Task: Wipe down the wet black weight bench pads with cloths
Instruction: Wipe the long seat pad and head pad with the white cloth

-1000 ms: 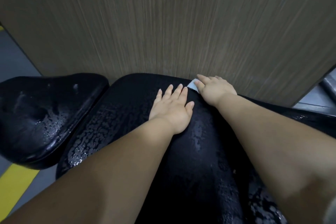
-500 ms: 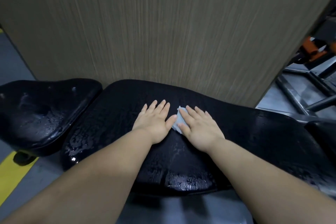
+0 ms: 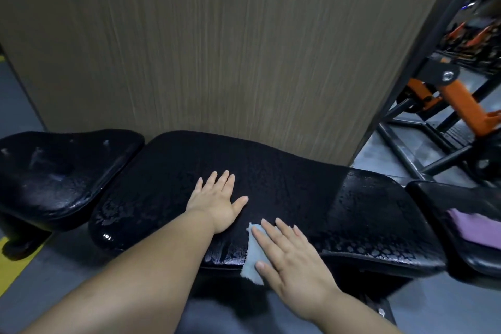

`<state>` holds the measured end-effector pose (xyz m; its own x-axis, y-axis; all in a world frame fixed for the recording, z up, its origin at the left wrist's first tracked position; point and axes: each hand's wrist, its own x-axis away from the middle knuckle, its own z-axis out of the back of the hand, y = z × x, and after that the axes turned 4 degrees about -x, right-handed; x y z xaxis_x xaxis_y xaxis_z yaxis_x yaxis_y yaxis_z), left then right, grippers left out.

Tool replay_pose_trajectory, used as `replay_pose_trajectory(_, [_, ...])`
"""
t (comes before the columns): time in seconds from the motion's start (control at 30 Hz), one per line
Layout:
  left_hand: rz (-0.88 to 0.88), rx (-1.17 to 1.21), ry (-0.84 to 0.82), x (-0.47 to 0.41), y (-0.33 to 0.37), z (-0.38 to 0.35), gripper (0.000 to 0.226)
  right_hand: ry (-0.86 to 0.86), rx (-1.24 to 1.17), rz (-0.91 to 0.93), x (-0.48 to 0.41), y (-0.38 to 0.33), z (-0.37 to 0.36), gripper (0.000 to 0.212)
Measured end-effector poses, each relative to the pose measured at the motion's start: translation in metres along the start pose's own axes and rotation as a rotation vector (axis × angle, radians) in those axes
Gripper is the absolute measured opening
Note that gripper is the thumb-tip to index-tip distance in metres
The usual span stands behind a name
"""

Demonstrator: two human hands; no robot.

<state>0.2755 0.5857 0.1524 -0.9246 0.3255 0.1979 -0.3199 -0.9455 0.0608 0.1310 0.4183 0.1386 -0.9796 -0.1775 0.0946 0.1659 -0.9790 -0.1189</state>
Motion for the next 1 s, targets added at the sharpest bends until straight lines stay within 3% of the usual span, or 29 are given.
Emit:
replay_pose_trajectory(0.07, [0.008,0.014,-0.011,-0.002,0.006,0.002,0.070,0.018,-0.015,-0.033,-0.005,-0.001,0.007,0.056])
replay_pose_trajectory(0.23, [-0.065,0.045,-0.009,-0.010,0.027,0.001,0.062,0.045,-0.090,-0.077,-0.040,0.013,0.017,0.092])
replay_pose_trajectory(0.4, [-0.106,0.056,0.030,-0.026,0.029,0.001,0.060,0.034,-0.085,-0.189,-0.081,0.036,0.023,0.063])
replay_pose_trajectory(0.47, [-0.125,0.068,0.050,-0.031,0.031,0.001,0.060,0.028,-0.075,-0.228,-0.096,0.047,0.028,0.061])
replay_pose_trajectory(0.7, [-0.158,0.024,0.083,-0.051,0.033,0.001,0.063,0.043,-0.097,-0.338,-0.166,0.085,0.036,0.063])
replay_pose_trajectory(1.0, [-0.175,-0.010,0.092,-0.061,0.034,-0.003,0.065,0.039,-0.125,-0.439,-0.220,0.117,0.043,0.088])
